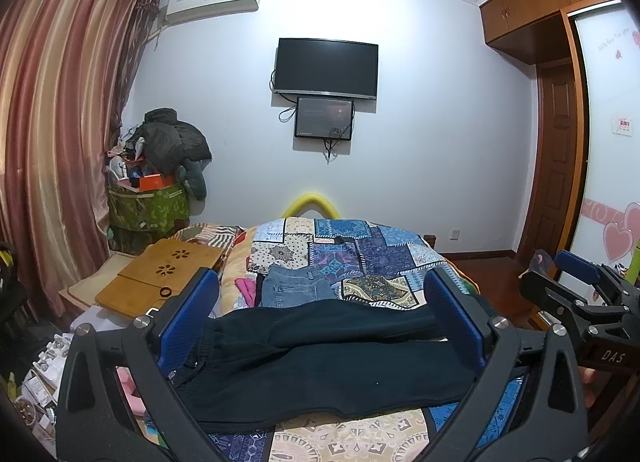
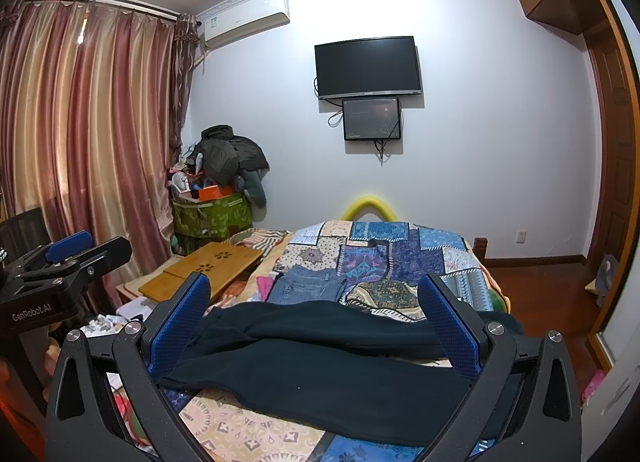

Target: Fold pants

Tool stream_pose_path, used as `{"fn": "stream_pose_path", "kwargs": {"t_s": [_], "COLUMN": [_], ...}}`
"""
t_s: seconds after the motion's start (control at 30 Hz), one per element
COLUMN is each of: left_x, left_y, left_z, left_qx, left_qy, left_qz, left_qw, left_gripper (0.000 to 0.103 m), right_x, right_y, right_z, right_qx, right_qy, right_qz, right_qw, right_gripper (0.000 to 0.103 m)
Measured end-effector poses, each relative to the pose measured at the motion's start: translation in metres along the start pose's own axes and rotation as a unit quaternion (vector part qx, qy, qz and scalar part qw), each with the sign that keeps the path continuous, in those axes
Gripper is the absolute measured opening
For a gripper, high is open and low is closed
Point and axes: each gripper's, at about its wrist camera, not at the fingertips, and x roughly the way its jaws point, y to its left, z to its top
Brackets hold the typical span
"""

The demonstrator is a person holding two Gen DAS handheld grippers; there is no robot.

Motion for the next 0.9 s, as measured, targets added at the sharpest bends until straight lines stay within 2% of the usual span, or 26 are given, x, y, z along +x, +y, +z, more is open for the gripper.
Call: {"fn": "stream_pose_path", "kwargs": {"t_s": [0.67,0.9], "left_x": [-0.005,0.007], "left_y": [-0.006,-0.005], "left_z": [0.003,0.004], "left_qx": [0.003,0.012], "left_qy": [-0.009,0.003], "left_qz": [0.0,-0.011], "left_qw": [1.0,0.9999], "left_gripper": [0.103,0.103], "right_x": [0.005,0.012], "right_y": [-0.009,-0.014], "right_z": [0.001,-0.001], "right_qx": [-0.001,-0.003], "right_qy": [0.003,0.006], "right_qz": [-0.002,-0.007], "right_qw": [1.0,1.0], "right_gripper": [0.103,0.103]}}
